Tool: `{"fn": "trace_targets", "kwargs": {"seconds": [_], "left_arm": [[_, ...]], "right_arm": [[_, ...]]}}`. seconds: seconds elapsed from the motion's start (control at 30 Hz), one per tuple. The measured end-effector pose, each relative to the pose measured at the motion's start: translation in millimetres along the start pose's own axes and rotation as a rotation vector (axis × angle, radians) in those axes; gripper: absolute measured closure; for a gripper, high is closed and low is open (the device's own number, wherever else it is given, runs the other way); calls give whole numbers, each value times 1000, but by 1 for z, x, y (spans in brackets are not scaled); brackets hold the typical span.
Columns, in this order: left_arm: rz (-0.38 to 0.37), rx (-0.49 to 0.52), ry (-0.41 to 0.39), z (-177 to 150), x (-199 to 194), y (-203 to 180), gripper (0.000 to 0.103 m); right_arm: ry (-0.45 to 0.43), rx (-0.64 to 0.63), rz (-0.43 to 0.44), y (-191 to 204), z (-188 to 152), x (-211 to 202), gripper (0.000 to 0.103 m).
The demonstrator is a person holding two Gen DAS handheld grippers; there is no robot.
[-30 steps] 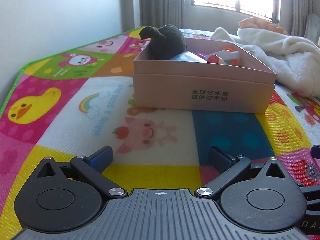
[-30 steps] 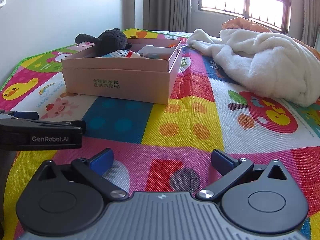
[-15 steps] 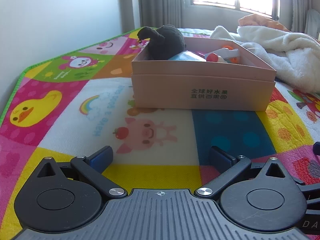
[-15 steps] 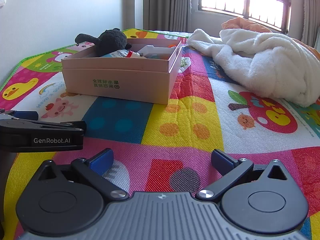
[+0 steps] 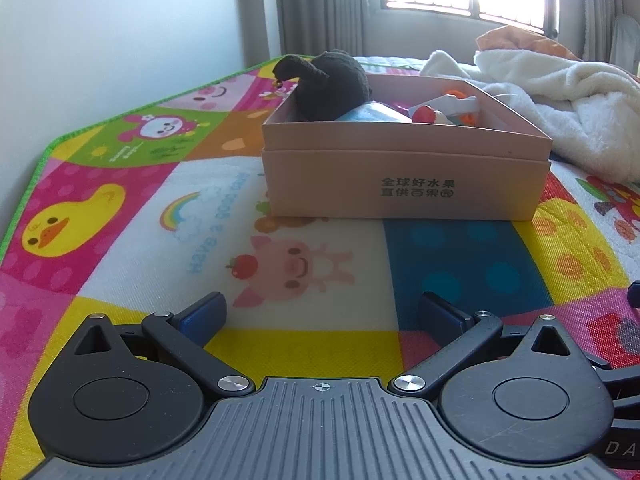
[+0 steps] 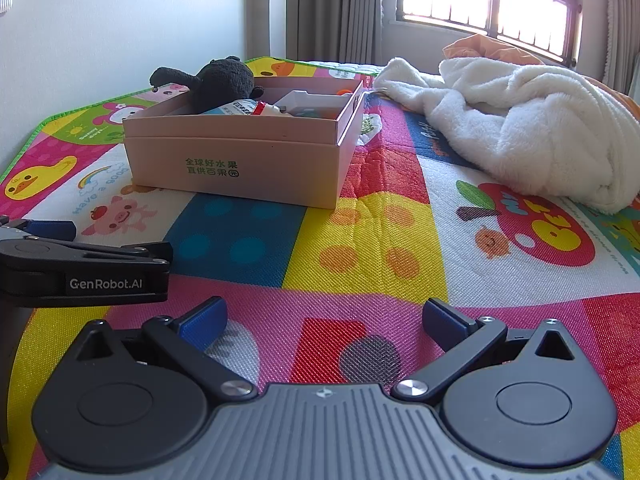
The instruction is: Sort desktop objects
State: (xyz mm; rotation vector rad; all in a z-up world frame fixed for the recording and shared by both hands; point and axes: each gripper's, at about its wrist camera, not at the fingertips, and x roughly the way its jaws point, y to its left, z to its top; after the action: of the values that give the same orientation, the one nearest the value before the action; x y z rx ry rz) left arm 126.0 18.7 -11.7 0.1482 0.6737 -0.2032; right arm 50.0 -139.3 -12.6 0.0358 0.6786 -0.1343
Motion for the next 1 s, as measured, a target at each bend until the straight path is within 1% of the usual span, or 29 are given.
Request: {"fn": "trace_targets", "kwargs": {"seconds": [0.2,0.43,1.0], "left_arm": [[24,29,-9,-1,-1,-6,0],[-4,-5,-1,-1,0,0,0],[-4,-6,-3,-1,0,-1,0]], "right_arm": [[0,0,0,0,0,0,0],[0,0,0,0,0,0,0],[0,0,0,0,0,0,0]]}}
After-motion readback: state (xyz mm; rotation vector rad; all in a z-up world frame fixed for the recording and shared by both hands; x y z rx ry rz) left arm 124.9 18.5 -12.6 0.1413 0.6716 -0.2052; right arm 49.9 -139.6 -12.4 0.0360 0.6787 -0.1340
